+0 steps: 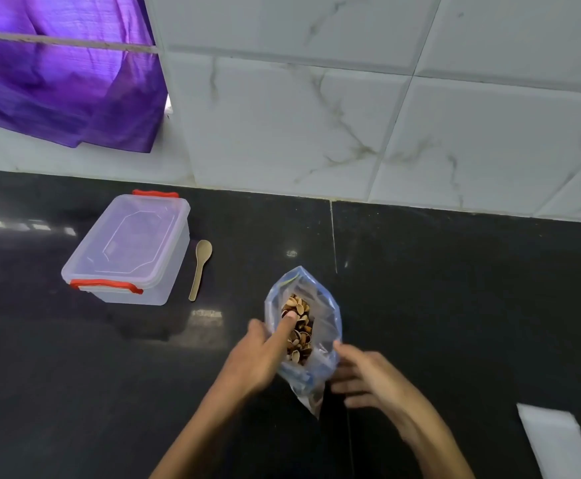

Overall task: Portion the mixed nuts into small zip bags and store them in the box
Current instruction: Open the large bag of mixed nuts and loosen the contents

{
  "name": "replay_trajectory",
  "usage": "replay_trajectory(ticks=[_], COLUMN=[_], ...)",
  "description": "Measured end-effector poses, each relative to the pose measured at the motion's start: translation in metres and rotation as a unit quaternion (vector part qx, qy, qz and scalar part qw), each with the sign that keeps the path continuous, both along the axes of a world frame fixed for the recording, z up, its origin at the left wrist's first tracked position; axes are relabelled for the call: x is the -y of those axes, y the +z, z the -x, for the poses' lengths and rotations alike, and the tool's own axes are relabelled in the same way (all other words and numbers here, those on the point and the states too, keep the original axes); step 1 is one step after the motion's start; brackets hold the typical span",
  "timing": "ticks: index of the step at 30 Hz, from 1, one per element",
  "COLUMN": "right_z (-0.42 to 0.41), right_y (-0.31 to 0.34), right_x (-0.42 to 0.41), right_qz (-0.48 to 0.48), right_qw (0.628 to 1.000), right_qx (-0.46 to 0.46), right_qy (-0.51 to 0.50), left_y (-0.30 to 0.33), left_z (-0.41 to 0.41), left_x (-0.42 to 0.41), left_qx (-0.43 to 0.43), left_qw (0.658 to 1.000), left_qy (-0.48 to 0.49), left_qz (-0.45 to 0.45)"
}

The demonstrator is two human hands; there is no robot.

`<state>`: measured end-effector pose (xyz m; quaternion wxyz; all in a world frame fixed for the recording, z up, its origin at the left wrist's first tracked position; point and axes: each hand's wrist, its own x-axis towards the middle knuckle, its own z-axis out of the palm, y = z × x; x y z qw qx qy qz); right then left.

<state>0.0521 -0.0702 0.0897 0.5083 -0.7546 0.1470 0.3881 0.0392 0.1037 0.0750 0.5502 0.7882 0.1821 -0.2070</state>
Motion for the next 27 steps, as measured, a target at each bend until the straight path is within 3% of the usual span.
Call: replay_trajectory(ticks=[5,9,13,15,16,18,19,20,21,22,24,27], right_z=[-0.037,-0.061,-0.067,-0.077,-0.082,-0.092,-0.095,-0.097,-0.096,-0.096,-0.093,-0.09], right_y=[0.015,0.008,0.001,0.002,0.003,0.006,0.008,0.008,0.008,0.005,0.003,0.007], right_x=[-0.008,-0.044,-0.053,-0.046,-0.042,-0.032,-0.028,-0.026,-0.025,-0.026,-0.028,-0.029], right_qz=[0.103,0.156,0.242,0.228,0.193,0.074,0.008,-0.044,-0.069,-0.07,-0.03,-0.066], right_qw=[0.964,0.916,0.868,0.883,0.904,0.957,0.978,0.989,0.993,0.995,0.996,0.997], right_qx=[0.245,0.346,0.401,0.37,0.333,0.229,0.171,0.118,0.083,0.066,0.07,0.041], right_qy=[0.001,0.13,0.166,0.18,0.186,0.16,0.121,0.078,0.048,0.034,0.036,-0.01], left_y=[0.009,-0.001,-0.005,0.003,0.008,0.016,0.018,0.017,0.014,0.013,0.01,0.012], left_z=[-0.026,-0.057,-0.066,-0.066,-0.067,-0.073,-0.075,-0.077,-0.079,-0.08,-0.08,-0.078], left_x=[-0.009,-0.011,-0.011,-0.012,-0.013,-0.018,-0.019,-0.02,-0.021,-0.019,-0.015,-0.013], left_qx=[0.087,0.148,0.199,0.2,0.177,0.077,-0.004,-0.074,-0.116,-0.131,-0.131,-0.071], left_qw=[0.976,0.96,0.934,0.934,0.954,0.997,0.984,0.948,0.918,0.915,0.94,0.993], left_qy=[0.055,0.021,-0.021,-0.06,-0.061,-0.009,0.03,0.06,0.092,0.103,0.092,0.051], left_qz=[-0.192,-0.238,-0.295,-0.289,-0.233,0.013,0.173,0.302,0.367,0.369,0.303,0.074])
